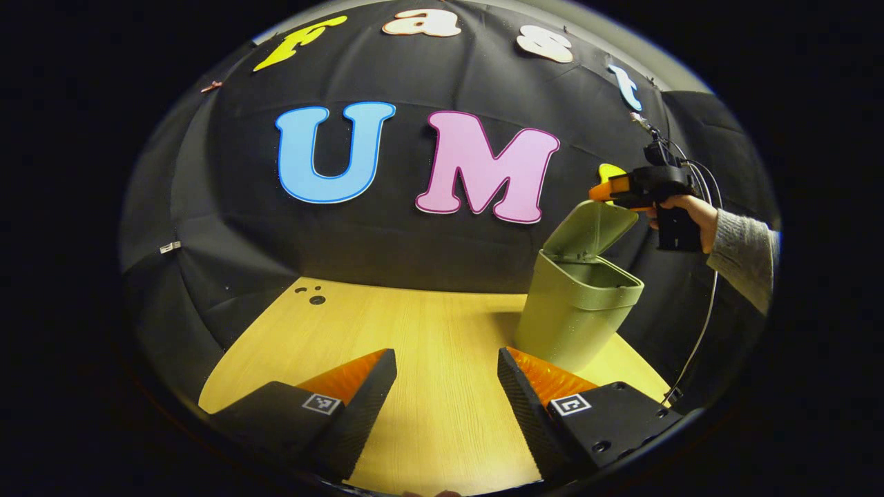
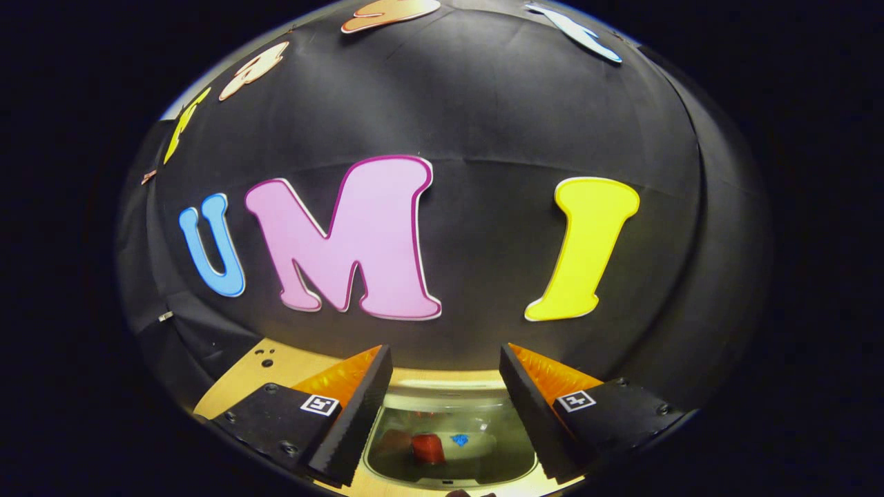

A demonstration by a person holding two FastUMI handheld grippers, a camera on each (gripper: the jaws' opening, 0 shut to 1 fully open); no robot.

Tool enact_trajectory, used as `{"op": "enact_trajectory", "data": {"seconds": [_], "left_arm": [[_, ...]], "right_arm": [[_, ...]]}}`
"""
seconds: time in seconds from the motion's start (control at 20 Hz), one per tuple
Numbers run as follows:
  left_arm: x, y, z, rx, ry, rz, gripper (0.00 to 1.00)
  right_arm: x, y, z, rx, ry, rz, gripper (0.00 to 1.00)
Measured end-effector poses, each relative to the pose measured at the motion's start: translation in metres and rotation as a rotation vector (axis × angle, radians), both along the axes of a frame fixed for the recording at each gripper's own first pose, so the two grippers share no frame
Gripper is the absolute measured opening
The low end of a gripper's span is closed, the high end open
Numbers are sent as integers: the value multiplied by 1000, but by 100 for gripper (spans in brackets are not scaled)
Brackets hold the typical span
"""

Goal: Press the lid of the desktop garbage bin to open it, pick up the crumpled paper on the desktop and throw it into the bin, then pick up the pop can on the desktop and drop it into the bin, and finally close the garbage bin lid.

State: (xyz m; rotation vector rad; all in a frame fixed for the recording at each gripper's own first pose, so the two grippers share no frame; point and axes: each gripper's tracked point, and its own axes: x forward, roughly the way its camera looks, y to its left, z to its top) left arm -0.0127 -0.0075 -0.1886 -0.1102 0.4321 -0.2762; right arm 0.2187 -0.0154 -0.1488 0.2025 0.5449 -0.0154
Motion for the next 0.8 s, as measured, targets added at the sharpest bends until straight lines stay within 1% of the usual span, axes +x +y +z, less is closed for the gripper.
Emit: {"op": "enact_trajectory", "data": {"seconds": [0.2,0.35,0.45,0.8], "left_arm": [[2,-5,1,3,0,-13,94],[4,-7,1,2,-2,-19,94],[3,-9,0,2,-1,-22,94],[1,-12,-2,1,4,-27,94]], "right_arm": [[-27,10,-27,23,88,29,98],[-46,16,-48,26,178,61,98],[-53,14,-57,11,204,67,98],[-73,20,-82,9,298,97,98]]}}
